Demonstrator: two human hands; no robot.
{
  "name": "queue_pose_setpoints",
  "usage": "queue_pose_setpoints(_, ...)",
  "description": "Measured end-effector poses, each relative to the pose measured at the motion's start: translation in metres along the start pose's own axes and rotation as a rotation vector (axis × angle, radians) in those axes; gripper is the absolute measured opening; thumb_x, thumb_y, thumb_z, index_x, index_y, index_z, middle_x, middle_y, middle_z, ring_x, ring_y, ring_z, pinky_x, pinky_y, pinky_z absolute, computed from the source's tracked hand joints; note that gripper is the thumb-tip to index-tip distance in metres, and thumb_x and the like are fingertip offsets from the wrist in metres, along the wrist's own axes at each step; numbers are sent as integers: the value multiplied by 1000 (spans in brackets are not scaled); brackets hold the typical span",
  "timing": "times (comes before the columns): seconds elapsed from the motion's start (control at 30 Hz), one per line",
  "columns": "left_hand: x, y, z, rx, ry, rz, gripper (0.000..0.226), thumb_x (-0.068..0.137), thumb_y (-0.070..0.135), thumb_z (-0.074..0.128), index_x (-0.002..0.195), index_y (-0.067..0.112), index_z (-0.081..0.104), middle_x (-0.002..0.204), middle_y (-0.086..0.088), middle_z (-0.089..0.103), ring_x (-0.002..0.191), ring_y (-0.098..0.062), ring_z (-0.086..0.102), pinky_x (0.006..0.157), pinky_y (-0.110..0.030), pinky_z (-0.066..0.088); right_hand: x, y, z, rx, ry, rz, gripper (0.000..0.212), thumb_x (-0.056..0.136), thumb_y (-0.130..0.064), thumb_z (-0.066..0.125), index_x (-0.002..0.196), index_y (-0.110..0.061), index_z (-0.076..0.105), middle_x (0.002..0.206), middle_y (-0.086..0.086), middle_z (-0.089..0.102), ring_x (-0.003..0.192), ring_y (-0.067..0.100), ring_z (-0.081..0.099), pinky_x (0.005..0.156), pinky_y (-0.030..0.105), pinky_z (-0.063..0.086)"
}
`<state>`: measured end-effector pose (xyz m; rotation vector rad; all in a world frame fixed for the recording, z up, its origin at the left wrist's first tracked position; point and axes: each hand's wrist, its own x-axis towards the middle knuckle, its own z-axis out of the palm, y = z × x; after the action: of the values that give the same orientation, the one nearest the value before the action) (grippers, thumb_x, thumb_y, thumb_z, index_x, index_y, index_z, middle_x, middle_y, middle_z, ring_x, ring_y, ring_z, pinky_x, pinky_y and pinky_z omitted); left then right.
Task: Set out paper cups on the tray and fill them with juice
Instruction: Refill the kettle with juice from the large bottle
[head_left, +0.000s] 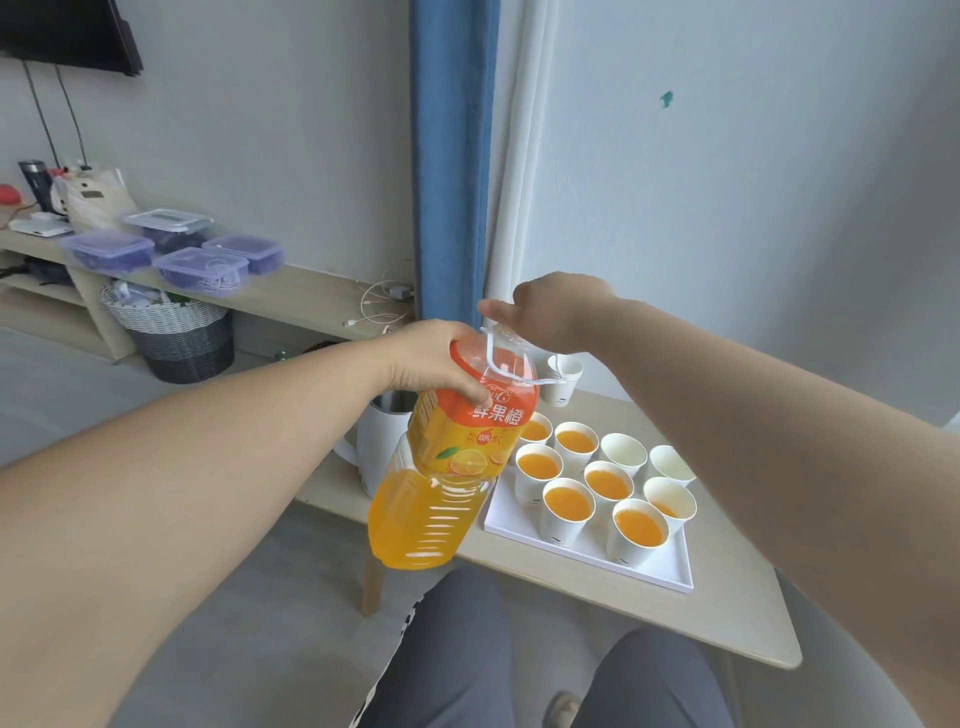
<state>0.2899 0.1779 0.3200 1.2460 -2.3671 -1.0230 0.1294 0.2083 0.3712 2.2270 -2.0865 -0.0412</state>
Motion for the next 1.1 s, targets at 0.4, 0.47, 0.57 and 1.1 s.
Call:
queue_pose_setpoints(0.4, -7, -8, 2, -86, -40, -3, 55, 56, 26, 87, 104, 30, 60, 107, 7, 69, 99, -13, 66, 87, -32, 55, -2, 15, 17, 215, 67, -244, 41, 100, -49, 29, 91, -13, 45, 82, 4, 52, 84, 25, 49, 72, 30, 33)
queue_pose_setpoints(0.47, -7, -10, 3, -80, -44, -6, 46, 62, 22, 87, 97, 32, 59, 105, 7, 69, 99, -13, 66, 84, -30, 55, -5, 17, 20, 217, 75, -259, 40, 99, -49, 30, 96, -12, 45, 95, 9, 56, 86, 24, 51, 73, 32, 36)
queue_pose_setpoints(0.57, -7, -8, 5, -78, -40, -11, 39, 68, 18, 84, 92, 33, 57, 101, 10, 67, 95, -11, 65, 71, -23, 53, -7, 9, 22, 99, 117, -159, 51, 99, -56, 25, 99, -13, 53, 92, 5, 56, 82, 22, 49, 65, 30, 35)
queue_pose_setpoints(1.1, -15, -15, 2, -11, -87, -9, 61, 67, 16, 85, 120, 18, 56, 110, 5, 66, 101, -12, 63, 88, -28, 53, -3, 1, 31, -12, 269, -371, 71, 89, -64, 7, 83, -12, 55, 81, 9, 61, 85, 29, 56, 72, 36, 44)
